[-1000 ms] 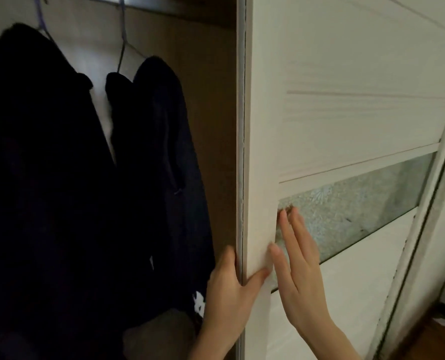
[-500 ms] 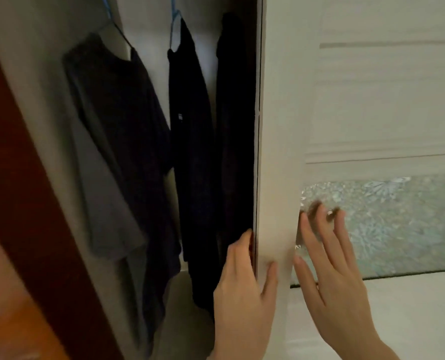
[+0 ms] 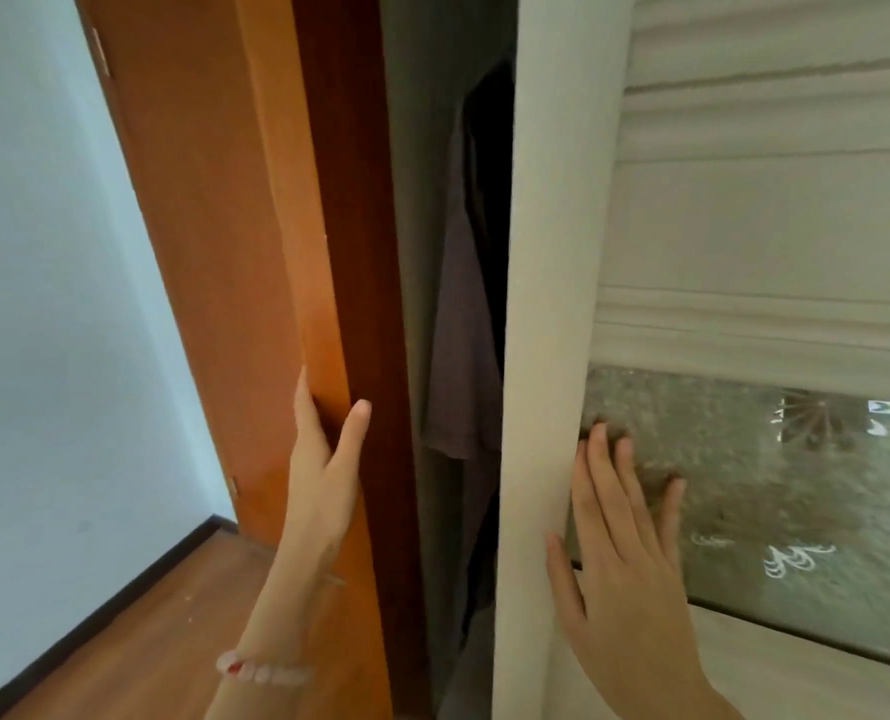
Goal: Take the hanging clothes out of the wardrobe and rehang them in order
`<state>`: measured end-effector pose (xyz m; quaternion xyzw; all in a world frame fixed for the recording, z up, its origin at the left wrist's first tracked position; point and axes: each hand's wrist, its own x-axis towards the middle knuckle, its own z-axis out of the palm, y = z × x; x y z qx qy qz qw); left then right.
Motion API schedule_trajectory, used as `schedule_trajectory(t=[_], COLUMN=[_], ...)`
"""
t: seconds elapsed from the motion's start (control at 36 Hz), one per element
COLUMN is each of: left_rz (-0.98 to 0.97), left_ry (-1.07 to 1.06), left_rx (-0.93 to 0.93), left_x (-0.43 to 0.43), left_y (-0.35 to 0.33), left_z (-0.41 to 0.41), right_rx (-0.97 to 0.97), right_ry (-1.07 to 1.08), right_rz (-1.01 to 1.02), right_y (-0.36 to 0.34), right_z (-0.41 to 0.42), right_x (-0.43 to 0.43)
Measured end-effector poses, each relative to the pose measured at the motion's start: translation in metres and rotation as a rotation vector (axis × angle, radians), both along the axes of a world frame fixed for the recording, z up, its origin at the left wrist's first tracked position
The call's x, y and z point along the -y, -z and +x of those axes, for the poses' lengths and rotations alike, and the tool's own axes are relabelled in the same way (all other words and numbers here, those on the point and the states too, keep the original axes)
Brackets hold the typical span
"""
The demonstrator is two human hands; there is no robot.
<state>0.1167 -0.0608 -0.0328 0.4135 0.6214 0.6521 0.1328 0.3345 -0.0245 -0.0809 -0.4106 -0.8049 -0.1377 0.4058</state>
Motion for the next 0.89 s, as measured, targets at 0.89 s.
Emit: schedule_trajectory(t=[0.89], left_rz=[0.059], left_ry=[-0.229], left_rx=[-0.305], left_x=[0.018], left_y=[-0.011], left_z=[-0.005], right_rx=[-0.15], right_ry=[-0.437], right_rz=[-0.426], right_y=[-0.059], right_z=[-0.013], right_x=[0.022])
